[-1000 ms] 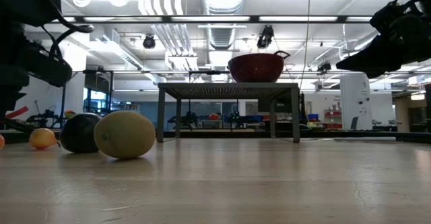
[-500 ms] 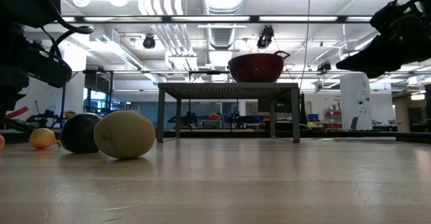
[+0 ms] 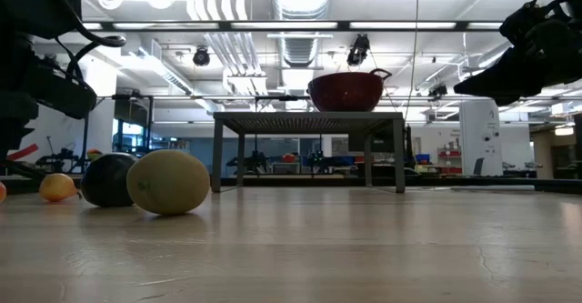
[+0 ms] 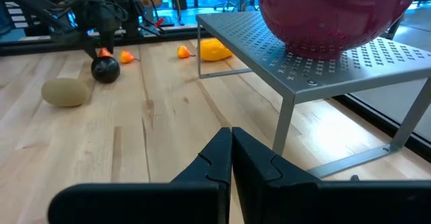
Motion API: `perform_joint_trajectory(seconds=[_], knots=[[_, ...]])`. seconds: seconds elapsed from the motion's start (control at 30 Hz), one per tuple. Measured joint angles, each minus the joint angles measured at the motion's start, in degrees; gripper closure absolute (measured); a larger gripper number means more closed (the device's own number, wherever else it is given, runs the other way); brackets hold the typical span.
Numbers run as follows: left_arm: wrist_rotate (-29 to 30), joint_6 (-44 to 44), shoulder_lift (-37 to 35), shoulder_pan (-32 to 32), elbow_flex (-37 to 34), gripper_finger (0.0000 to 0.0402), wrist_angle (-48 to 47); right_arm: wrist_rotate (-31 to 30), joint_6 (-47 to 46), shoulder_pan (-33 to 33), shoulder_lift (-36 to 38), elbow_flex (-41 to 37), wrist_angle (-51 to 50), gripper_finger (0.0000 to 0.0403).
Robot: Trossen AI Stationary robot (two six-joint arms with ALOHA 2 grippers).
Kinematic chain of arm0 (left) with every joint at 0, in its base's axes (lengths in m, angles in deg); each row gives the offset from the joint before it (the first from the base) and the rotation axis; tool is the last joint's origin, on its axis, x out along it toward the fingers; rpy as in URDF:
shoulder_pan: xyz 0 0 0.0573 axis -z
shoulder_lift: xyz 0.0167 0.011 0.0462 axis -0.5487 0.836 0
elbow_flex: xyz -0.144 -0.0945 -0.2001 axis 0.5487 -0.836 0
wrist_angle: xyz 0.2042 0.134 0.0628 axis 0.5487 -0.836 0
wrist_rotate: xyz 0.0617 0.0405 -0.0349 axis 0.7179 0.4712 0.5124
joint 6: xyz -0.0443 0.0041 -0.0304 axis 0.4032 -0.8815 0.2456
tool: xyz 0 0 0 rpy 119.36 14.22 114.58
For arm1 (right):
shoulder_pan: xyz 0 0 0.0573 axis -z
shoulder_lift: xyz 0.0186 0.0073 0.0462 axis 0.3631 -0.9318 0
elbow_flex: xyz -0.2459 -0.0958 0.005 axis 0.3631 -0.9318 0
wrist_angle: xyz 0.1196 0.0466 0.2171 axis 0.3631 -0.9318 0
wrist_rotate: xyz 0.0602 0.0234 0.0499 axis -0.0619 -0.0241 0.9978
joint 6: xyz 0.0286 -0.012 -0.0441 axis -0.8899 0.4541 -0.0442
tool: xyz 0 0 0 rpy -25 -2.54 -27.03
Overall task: Pick & Place Fruit
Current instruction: Put the pear into the purple strainer bowl on the shelf
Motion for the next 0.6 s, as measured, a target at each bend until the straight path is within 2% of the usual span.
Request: perform_joint_trajectory(seconds=[0.37,0.6], knots=[[0.0,0.0,0.0,0.0,0.0,0.0227,0.0,0.0,0.2,0.0,0.0,0.0,0.0,0.0394],[0.0,-0.5,0.0,0.0,0.0,0.0243,0.0,0.0,0.2,0.0,0.0,0.0,0.0,0.0394]])
